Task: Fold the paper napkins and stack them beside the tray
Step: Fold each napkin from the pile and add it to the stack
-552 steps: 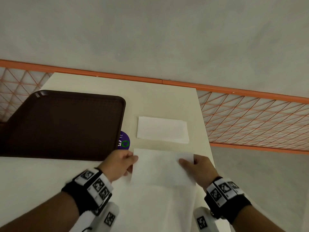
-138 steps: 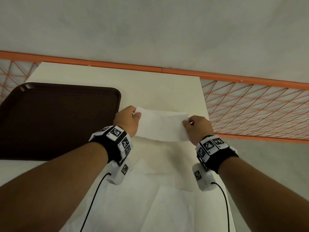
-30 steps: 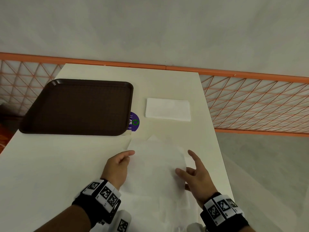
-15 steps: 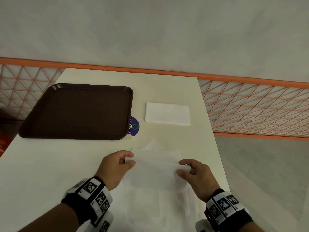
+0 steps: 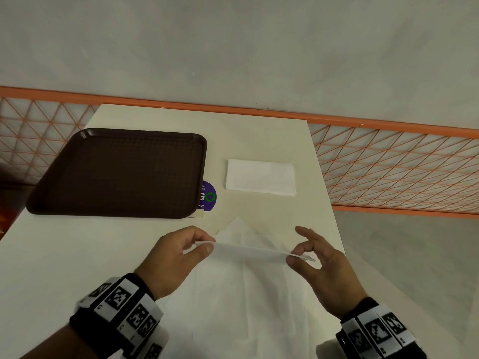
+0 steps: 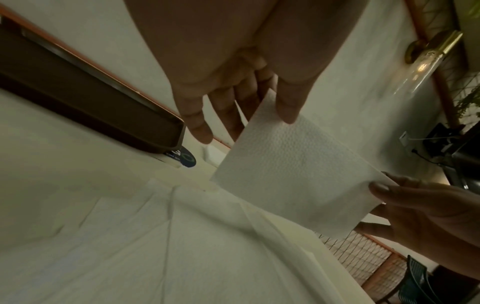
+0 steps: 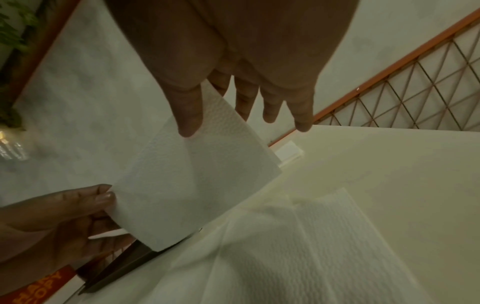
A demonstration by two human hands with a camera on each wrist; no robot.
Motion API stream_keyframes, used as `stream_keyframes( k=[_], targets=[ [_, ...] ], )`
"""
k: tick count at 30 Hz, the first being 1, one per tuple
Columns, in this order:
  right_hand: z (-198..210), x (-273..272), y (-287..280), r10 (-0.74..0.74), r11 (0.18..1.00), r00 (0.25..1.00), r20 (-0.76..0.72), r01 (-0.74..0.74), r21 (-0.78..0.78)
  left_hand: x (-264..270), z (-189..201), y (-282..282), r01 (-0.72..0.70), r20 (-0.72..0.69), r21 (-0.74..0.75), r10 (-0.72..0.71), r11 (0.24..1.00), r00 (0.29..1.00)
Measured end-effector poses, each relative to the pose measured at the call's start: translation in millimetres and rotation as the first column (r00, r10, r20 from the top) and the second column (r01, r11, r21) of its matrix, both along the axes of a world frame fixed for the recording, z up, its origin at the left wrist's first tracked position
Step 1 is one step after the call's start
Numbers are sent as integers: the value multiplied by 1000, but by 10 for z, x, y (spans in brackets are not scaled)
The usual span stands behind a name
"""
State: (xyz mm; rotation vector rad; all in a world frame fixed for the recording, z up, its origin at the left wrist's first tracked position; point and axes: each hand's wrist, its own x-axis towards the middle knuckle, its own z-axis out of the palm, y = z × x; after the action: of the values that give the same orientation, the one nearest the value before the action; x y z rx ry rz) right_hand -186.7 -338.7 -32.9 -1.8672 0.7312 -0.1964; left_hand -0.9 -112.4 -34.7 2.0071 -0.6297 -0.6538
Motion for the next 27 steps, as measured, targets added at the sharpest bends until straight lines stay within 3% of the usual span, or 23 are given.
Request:
stream_keyframes(
  k=[4, 9, 13, 16, 18, 19, 21, 23, 24, 27],
  targets=[
    [-10, 58, 25, -75, 990, 997, 6, 74, 121, -35, -41, -91, -50, -1, -31, 50, 998, 999],
    [-245, 205, 61, -149, 989, 981, -126, 146, -35, -49, -335, -206, -154, 52, 114, 149, 982, 988],
    [-501, 365, 91, -97, 992, 953, -287, 69, -105, -90, -551, -304, -155, 75, 307, 138, 939, 988],
    [-617, 463, 94, -32, 972, 897, -441, -75, -223, -91, -636, -342, -142, 129, 415, 96, 899, 987],
    [-633, 488, 120, -1, 889, 869, -495, -226, -398, -93, -649, -355, -137, 257, 458, 16, 878, 966],
    [-636, 485, 150, 30, 795, 870, -492, -319, -515, -100, -655, -364, -113, 359, 467, -71, 877, 931],
    [-677, 480, 232, 137, 586, 865, -483, -464, -664, -148, -684, -386, 19, 542, 437, -280, 899, 792],
    [-782, 444, 305, 278, 442, 828, -487, -561, -700, -222, -771, -388, 188, 602, 476, -474, 859, 643],
    [-831, 425, 329, 334, 427, 796, -505, -605, -672, -259, -825, -385, 242, 570, 520, -544, 819, 615],
    [-904, 376, 321, 347, 442, 749, -564, -661, -606, -313, -884, -341, 277, 457, 630, -635, 726, 623]
  ],
)
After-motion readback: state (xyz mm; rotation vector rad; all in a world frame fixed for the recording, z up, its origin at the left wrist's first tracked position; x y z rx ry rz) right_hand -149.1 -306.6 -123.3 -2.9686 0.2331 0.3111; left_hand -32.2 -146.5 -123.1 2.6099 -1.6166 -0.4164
